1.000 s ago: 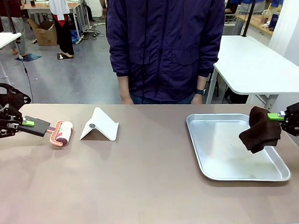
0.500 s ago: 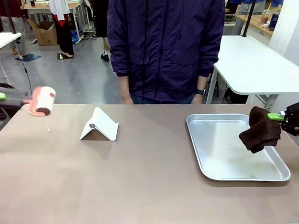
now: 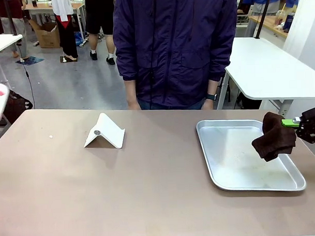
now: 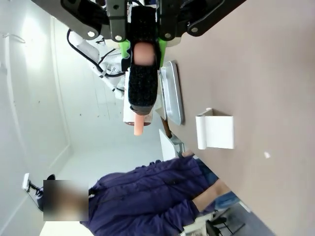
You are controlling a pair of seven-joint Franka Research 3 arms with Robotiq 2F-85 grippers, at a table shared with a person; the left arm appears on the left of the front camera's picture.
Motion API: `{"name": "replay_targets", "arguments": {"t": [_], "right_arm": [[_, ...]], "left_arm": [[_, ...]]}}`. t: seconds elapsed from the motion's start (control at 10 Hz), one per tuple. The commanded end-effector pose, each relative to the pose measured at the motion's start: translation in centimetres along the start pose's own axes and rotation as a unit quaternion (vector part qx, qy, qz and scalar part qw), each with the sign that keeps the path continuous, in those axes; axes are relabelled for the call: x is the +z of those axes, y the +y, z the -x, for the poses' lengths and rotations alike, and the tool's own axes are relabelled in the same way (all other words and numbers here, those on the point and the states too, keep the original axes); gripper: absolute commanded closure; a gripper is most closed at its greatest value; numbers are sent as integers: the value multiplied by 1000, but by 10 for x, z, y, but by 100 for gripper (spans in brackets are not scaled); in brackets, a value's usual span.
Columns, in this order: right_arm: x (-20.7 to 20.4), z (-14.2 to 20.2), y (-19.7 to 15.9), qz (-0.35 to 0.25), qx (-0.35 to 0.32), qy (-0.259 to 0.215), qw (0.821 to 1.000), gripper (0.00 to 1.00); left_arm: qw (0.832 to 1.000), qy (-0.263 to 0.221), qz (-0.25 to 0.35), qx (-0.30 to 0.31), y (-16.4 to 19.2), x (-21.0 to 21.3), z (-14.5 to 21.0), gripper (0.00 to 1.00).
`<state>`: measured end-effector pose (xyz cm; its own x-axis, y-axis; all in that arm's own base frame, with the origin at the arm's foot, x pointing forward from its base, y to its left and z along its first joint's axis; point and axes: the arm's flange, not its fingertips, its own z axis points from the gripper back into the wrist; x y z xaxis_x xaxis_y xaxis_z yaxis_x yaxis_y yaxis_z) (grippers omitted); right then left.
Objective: Clean the surface of the table.
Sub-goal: Clean the area not pointed to by the person.
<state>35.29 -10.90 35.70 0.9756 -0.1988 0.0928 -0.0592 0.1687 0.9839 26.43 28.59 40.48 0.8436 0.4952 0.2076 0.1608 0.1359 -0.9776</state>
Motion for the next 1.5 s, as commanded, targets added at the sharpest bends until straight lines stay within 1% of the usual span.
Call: {"name": "replay_targets", "arguments": {"t": [0.0,0.1,0.2,0.3,0.4,1.0,1.1,1.2,1.3,1.4], "right_arm": [[0,-2,3,-5,8,-5,1000,90],[0,-2,3,-5,8,-5,1000,90],[0,-2,3,-5,8,-5,1000,90],[0,-2,3,-5,8,-5,1000,90],[0,-2,3,-5,8,-5,1000,90],[0,-2,3,-5,8,-5,1000,90],[0,-2,3,-5,8,-5,1000,90],[0,-2,3,-5,8,-5,1000,90],[0,-2,3,-5,8,-5,1000,90],[0,-2,3,-5,8,-5,1000,90]], "left_arm": [[1000,1,-5,-10,24,47,-7,78],[1000,-21,-17,-2,38,68,-8,78],[999,-31,-31,-1,49,76,-8,78],[998,-45,-30,18,55,77,-10,78],[999,-33,-29,12,39,70,4,78],[999,-33,-29,12,39,70,4,78],[999,-34,-34,8,42,74,0,78],[999,-18,-49,12,40,62,-12,78],[997,19,-68,16,38,40,-28,78],[996,39,-81,16,38,20,-43,78]]}}
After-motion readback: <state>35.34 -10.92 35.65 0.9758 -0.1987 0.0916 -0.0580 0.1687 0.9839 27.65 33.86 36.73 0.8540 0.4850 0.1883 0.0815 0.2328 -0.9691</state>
